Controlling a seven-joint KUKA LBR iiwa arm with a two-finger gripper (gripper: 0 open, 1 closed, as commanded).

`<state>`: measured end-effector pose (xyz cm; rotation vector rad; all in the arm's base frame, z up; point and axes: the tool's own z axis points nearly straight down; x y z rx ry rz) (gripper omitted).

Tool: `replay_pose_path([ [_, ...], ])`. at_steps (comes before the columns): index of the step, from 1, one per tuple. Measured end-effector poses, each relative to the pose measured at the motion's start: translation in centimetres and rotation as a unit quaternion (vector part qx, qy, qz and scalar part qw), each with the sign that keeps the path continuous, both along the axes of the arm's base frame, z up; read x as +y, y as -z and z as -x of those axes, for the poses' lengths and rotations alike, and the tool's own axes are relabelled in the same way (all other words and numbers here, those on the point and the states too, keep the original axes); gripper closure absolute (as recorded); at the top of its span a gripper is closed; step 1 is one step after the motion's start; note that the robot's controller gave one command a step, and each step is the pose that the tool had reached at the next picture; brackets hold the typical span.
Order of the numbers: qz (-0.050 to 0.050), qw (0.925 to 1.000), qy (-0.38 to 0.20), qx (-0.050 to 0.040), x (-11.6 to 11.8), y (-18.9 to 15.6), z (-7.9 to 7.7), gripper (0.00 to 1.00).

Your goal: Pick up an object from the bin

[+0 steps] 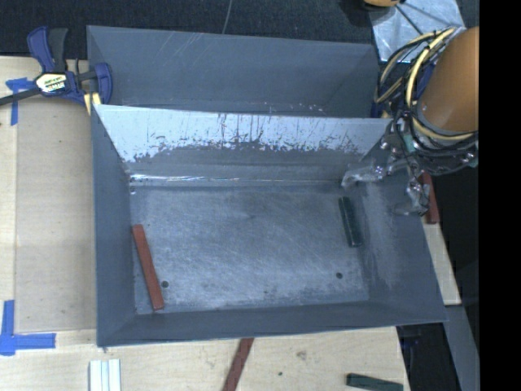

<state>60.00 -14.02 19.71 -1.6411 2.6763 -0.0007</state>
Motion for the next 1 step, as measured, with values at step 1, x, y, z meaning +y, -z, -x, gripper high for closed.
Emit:
replay_pose_path([
  [1, 0.000, 0.9980, -0.064, 0.0002, 0.25, 1.56, -0.35, 0.00],
])
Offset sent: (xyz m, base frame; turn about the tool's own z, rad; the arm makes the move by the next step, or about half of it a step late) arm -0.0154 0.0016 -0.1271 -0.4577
